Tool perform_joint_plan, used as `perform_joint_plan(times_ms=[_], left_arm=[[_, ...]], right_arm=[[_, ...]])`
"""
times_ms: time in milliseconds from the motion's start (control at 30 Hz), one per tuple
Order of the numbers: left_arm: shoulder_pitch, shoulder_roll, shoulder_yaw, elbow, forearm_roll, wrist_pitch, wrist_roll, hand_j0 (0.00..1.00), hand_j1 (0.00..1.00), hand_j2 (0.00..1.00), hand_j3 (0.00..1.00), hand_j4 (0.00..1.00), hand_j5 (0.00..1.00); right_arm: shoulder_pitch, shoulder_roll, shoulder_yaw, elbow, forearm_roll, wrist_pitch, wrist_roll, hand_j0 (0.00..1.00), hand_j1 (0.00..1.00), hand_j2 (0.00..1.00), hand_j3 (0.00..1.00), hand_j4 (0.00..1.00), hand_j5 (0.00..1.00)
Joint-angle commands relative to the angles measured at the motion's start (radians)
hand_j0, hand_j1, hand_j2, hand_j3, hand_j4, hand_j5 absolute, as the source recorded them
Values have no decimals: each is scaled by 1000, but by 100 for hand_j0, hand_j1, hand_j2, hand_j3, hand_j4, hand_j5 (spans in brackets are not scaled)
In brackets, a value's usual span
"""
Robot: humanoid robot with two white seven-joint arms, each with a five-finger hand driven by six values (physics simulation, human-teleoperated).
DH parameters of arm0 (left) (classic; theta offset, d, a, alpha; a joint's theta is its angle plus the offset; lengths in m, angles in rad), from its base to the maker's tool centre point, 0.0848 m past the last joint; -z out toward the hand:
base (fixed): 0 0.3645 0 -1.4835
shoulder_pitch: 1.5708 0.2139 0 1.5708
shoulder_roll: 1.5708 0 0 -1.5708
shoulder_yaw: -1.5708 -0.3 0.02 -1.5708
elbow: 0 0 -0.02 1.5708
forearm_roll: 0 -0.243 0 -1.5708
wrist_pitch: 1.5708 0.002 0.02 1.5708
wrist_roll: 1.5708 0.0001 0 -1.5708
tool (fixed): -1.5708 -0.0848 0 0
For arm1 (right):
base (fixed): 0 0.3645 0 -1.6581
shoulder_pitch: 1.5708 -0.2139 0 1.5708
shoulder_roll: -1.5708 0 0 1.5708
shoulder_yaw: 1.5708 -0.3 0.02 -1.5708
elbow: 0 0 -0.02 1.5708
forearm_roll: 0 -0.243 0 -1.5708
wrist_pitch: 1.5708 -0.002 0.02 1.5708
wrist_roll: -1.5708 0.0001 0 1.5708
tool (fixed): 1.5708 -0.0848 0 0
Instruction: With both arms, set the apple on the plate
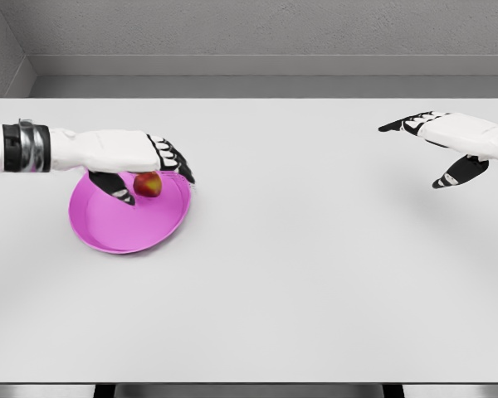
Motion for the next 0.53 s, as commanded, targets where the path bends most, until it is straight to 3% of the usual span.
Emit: perform_joint_plan(times_ms=[0, 67, 133, 200, 367, 500], left_arm=[[0, 20, 48, 84, 141, 3, 0, 100, 100, 100, 100, 100, 100], [0, 38, 45, 145, 101, 3, 11, 100, 100, 100, 100, 100, 100], [0, 78, 48, 157, -15, 3, 203, 100, 100, 100, 100, 100, 100], [21, 98, 49, 190, -54, 3, 301, 100, 100, 100, 100, 100, 100], [63, 126, 52, 289, -37, 3, 300, 100, 100, 100, 100, 100, 100], [77, 126, 52, 297, -32, 3, 298, 100, 100, 100, 100, 100, 100]], right_arm=[[0, -1, 0, 1, -3, 1, 0, 100, 100, 100, 100, 100, 100], [0, -1, 0, 1, -3, 1, 0, 100, 100, 100, 100, 100, 100], [0, -1, 0, 1, -3, 1, 0, 100, 100, 100, 100, 100, 100], [0, -1, 0, 0, -3, 1, 0, 100, 100, 100, 100, 100, 100], [3, -1, 0, 0, -3, 1, 0, 100, 100, 100, 100, 100, 100], [5, -1, 0, -2, -3, 1, 0, 100, 100, 100, 100, 100, 100]])
